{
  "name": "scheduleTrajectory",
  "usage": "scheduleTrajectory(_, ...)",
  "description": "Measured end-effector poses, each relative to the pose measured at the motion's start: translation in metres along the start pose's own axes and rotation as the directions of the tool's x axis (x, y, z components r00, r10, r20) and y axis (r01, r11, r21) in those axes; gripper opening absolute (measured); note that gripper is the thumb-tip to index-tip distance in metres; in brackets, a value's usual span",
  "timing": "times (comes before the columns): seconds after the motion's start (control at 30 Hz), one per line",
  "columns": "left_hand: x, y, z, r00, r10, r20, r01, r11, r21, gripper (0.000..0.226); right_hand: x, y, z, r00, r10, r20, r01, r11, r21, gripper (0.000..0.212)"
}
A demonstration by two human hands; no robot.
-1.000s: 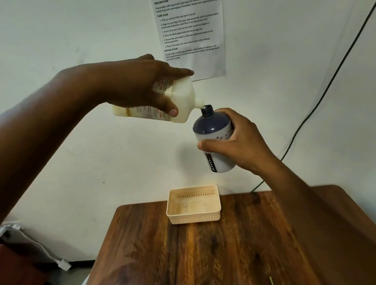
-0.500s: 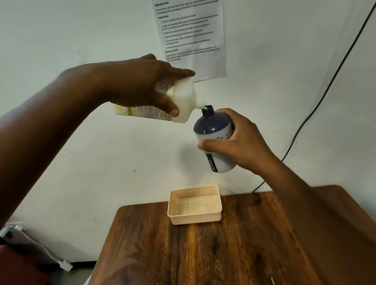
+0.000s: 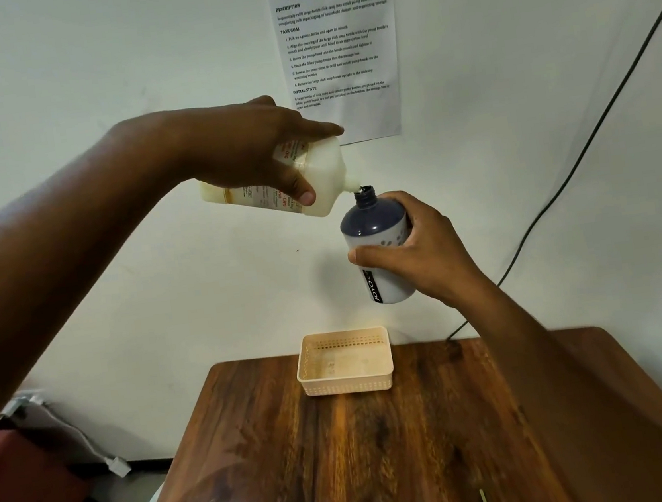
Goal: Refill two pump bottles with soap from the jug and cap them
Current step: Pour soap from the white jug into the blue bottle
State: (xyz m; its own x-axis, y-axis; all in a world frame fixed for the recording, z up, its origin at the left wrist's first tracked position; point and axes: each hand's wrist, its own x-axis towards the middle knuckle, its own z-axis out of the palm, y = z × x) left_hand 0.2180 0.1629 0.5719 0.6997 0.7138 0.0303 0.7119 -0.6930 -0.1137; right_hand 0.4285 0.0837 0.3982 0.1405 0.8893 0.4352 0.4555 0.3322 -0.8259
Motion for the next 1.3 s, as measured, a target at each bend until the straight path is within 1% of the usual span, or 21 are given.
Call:
scheduleTrajectory(0.13, -0.002, -0.001, 0.0, 1.0, -0.01, -0.013, 0.01, 1.0, -0.006, 0.098, 0.0, -0.001, 0.001, 1.0, -0.002, 0.004, 0.002, 1.0, 0.001, 0.063)
scheduleTrajectory(0.27, -0.008, -0.003, 0.005, 0.999, -0.033, -0.03, 0.032, 0.998, -0.052, 0.102, 0.001, -0.003, 0.002, 1.0, 0.002, 0.004, -0.002, 1.0, 0.008, 0.064)
scheduleTrajectory(0.37, -0.014, -0.004, 0.013, 0.997, -0.044, -0.07, 0.036, 0.993, -0.109, 0.103, 0.001, -0.005, 0.004, 1.0, 0.004, 0.002, -0.004, 1.0, 0.019, 0.064)
scheduleTrajectory(0.53, -0.023, -0.009, 0.029, 0.985, -0.089, -0.145, 0.053, 0.971, -0.235, 0.093, 0.004, -0.011, 0.009, 1.0, 0.001, -0.003, -0.001, 0.999, 0.054, 0.062)
scheduleTrajectory(0.63, -0.03, -0.009, 0.041, 0.976, -0.115, -0.185, 0.053, 0.949, -0.311, 0.091, 0.006, -0.013, 0.014, 1.0, 0.011, -0.016, -0.01, 0.996, 0.084, 0.059)
scheduleTrajectory(0.77, -0.042, -0.013, 0.064, 0.954, -0.191, -0.23, 0.085, 0.911, -0.403, 0.086, 0.007, -0.012, 0.024, 0.999, 0.021, -0.024, -0.018, 0.993, 0.113, 0.062)
scheduleTrajectory(0.87, -0.047, -0.017, 0.088, 0.936, -0.226, -0.271, 0.069, 0.871, -0.486, 0.076, 0.009, -0.009, 0.033, 0.999, 0.032, -0.019, -0.029, 0.993, 0.118, 0.064)
scheduleTrajectory(1.0, -0.059, -0.026, 0.125, 0.92, -0.292, -0.262, 0.072, 0.781, -0.62, 0.072, 0.008, -0.002, 0.048, 0.998, 0.055, -0.003, -0.054, 0.994, 0.098, 0.068)
scheduleTrajectory(1.13, -0.078, -0.03, 0.165, 0.919, -0.336, -0.205, 0.081, 0.67, -0.738, 0.077, 0.001, 0.01, 0.065, 0.997, 0.075, 0.012, -0.076, 0.994, 0.077, 0.073)
scheduleTrajectory(1.23, -0.093, -0.033, 0.206, 0.916, -0.376, -0.137, 0.128, 0.599, -0.791, 0.066, -0.012, 0.023, 0.082, 0.994, 0.103, 0.019, -0.104, 0.992, 0.075, 0.075)
scheduleTrajectory(1.3, -0.107, -0.036, 0.235, 0.909, -0.409, -0.085, 0.18, 0.568, -0.803, 0.064, -0.024, 0.035, 0.098, 0.992, 0.122, 0.034, -0.124, 0.989, 0.077, 0.076)
